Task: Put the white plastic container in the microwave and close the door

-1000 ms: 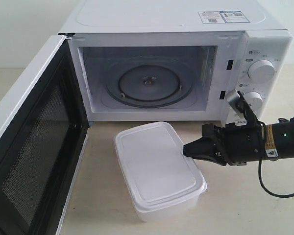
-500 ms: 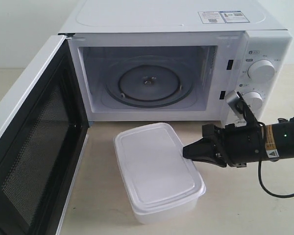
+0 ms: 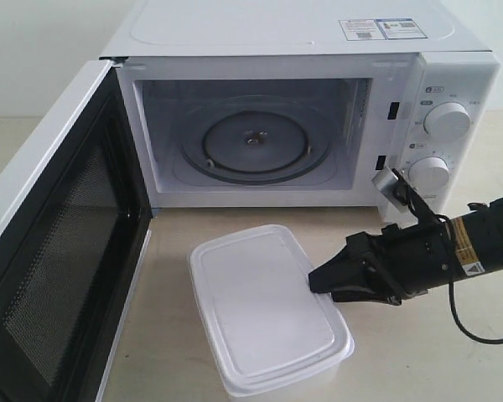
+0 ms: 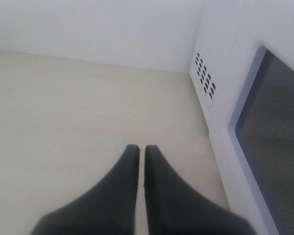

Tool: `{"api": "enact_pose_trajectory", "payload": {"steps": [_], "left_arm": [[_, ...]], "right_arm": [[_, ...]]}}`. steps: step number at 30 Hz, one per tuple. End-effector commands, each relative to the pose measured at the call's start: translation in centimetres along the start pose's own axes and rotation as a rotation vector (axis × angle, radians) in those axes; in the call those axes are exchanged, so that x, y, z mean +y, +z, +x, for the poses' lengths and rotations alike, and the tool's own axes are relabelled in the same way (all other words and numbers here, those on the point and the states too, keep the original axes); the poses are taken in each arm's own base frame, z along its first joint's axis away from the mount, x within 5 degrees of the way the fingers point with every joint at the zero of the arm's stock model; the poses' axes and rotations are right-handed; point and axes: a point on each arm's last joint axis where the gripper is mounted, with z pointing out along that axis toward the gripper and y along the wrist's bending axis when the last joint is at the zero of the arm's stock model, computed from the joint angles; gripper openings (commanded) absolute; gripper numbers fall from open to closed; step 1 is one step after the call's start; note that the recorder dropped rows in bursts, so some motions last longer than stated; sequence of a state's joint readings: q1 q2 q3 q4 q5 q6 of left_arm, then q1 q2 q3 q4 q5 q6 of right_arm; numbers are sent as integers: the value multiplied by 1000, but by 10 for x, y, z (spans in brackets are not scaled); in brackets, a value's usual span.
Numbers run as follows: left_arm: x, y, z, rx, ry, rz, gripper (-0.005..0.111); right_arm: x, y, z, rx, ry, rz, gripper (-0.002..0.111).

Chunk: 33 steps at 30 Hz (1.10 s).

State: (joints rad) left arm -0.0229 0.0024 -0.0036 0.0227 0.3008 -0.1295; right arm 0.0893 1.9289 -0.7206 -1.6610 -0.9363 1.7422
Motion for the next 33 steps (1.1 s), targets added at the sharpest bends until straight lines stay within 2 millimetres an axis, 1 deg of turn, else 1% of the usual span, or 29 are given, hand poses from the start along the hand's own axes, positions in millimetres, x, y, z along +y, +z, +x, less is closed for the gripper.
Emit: {"api": "enact_pose_trajectory", "payload": {"steps": [1, 6, 9, 19, 26, 31, 33], "left_arm": [[0, 0, 1, -5, -1, 0, 4], [0, 0, 1, -5, -1, 0, 4], [0, 0, 1, -5, -1, 0, 4], [0, 0, 1, -5, -1, 0, 4], [0, 0, 1, -5, -1, 0, 4], [0, 0, 1, -5, -1, 0, 4], [0, 0, 1, -5, -1, 0, 4]], "right_arm": [[0, -1, -7, 10, -52, 28, 47], [5, -4, -21, 11, -54, 13, 47], [7, -4, -24, 9, -60, -4, 47], [11, -3, -22, 25, -70, -51, 47], [15, 6, -20, 44, -101, -22, 47], [16, 7, -20, 47, -104, -18, 47], [16, 7, -20, 49, -104, -27, 45]]}}
